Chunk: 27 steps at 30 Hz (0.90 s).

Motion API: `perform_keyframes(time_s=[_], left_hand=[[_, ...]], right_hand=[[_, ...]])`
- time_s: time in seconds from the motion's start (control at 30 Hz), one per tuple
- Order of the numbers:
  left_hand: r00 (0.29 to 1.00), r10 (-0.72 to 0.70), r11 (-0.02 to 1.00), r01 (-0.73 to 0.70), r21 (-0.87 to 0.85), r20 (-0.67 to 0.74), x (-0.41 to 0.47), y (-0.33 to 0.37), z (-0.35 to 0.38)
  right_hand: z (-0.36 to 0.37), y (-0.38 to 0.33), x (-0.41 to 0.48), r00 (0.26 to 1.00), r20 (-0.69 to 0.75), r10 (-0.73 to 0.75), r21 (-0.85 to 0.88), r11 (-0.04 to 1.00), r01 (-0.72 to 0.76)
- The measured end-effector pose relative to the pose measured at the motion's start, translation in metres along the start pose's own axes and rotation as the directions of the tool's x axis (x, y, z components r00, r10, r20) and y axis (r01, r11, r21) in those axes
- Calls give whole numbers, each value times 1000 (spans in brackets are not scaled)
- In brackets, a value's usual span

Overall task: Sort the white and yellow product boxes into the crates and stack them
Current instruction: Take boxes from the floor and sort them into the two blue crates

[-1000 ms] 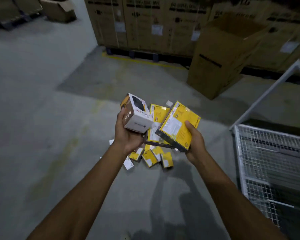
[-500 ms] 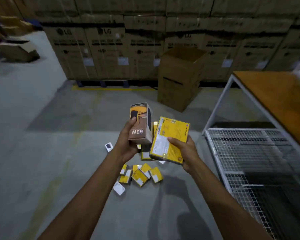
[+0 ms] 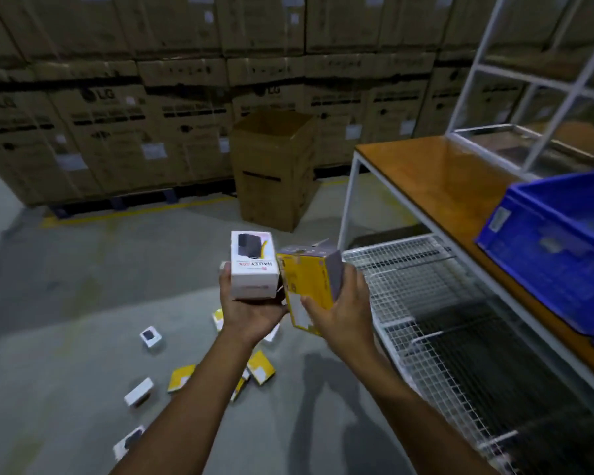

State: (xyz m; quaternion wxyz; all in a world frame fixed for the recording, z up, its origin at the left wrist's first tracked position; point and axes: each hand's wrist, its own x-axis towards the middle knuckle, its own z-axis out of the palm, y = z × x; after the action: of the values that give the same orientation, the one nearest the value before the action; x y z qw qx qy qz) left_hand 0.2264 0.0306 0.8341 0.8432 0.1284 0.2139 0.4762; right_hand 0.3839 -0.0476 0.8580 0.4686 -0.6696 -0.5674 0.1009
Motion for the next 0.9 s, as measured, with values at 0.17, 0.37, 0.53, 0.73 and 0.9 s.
perform_keyframes(time_s=[0.17,0.37,0.53,0.73,0.9], left_hand=[[1000,-2,999,1,-54,-20,49,-76,71],[984,-127,992,122,44,127,105,-172,166],[957,-193,967,148,206,219,141,-237,243],[846,-389,883,229,410,365,182,-287,300],[803,-458,784,164,599,380,216,-320,359]], right_hand=[[-66,40,11,945,-265,-192,-212,968,137],[-159,109,37,876,-394,-279,-331,932,148],[-242,155,61,811,-561,-162,-188,980,66],[-333,193,79,714,-630,305,250,950,-185],[-377,234,94,629,-553,547,660,748,-71]])
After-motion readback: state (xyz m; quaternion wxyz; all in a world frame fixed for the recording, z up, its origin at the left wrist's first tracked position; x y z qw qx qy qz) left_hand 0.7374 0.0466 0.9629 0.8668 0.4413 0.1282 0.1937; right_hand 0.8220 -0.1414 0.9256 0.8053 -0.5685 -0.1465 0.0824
